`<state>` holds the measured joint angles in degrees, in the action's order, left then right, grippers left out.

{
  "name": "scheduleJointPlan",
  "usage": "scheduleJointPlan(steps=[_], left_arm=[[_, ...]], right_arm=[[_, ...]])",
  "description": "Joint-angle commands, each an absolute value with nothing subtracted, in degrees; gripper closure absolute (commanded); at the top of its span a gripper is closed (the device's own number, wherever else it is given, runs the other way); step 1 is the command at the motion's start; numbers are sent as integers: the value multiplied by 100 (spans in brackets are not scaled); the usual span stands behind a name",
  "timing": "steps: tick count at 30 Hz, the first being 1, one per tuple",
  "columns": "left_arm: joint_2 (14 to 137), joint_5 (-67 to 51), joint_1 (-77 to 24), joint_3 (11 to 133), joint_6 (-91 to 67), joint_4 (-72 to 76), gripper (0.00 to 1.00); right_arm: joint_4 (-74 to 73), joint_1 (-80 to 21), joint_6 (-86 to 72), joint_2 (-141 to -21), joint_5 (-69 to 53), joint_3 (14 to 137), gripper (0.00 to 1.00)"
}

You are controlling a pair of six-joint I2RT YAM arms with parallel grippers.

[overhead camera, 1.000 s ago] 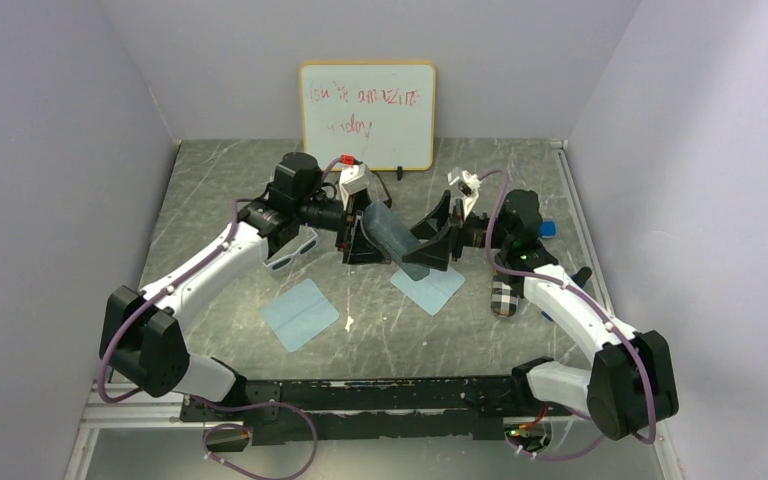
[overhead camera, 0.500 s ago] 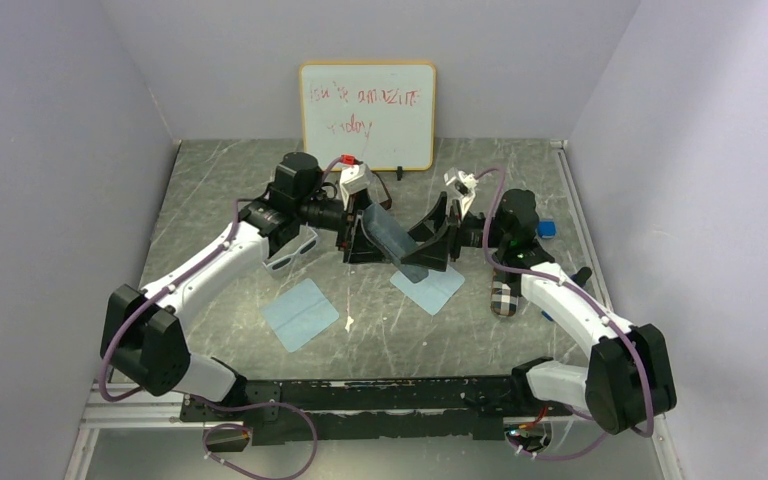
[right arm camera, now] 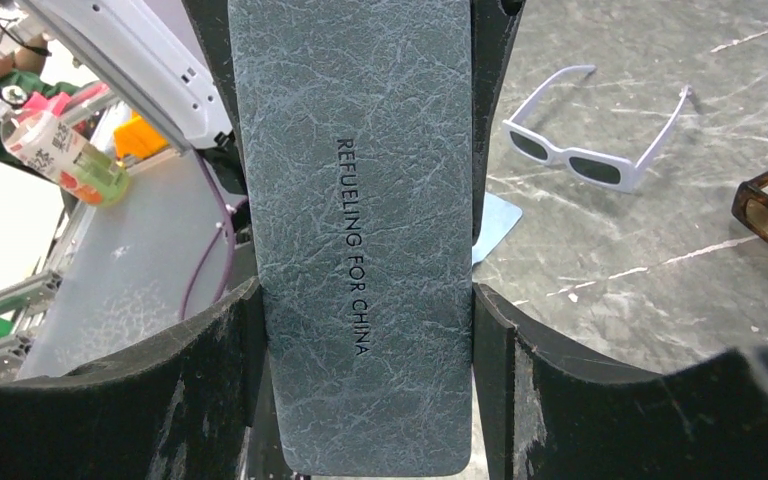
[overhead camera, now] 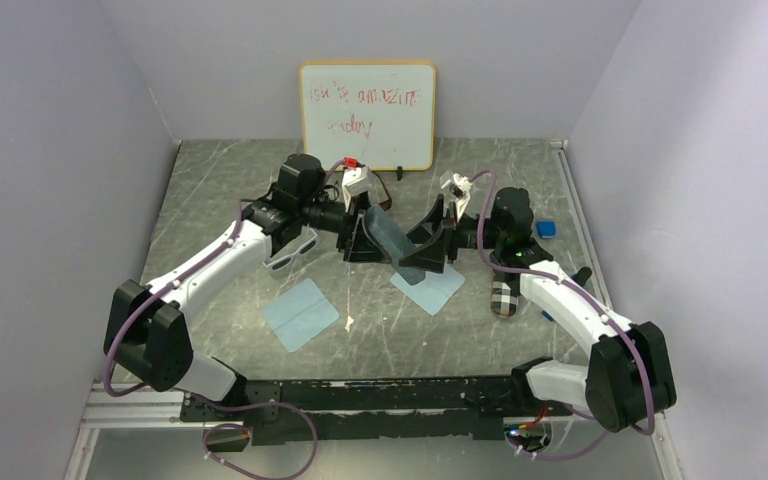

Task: Organize the sunglasses
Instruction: Open the sunglasses case.

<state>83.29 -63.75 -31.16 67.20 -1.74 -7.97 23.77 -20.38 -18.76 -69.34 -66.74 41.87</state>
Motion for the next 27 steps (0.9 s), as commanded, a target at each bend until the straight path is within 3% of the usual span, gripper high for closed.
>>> scheduleJointPlan(steps=[1,4,9,16,20,23,27], left_arm=[[8317,-5915,-3163,7009,-164,-706,95],[8306,-5402,-3187,7020,129,-965,95],[8324,-5277,-3225,6949,222,-1010,95],[8235,-5431,-3242,6925,322,-1079,95],[8160,-5530,-3241,6876,421,-1134,95],[8099,-5679,-3243,6862,535,-1202,95],[7995,-5916,-3239,6864,802,-1386,95]], right_arm=[[1801,-2215,-765,-6831,-6421,4620,33],[1157,-2241,-148,-6720,-5863,4808,21],[819,-2368,315,-6710,-5363,4880,20],[652,-2393,682,-6675,-5375,4842,40],[533,-2399,754,-6784,-5596,4928,62],[367,-2337,832,-6884,-5871,5014,65],[630,-2055,419,-6976,-6468,5001,61]])
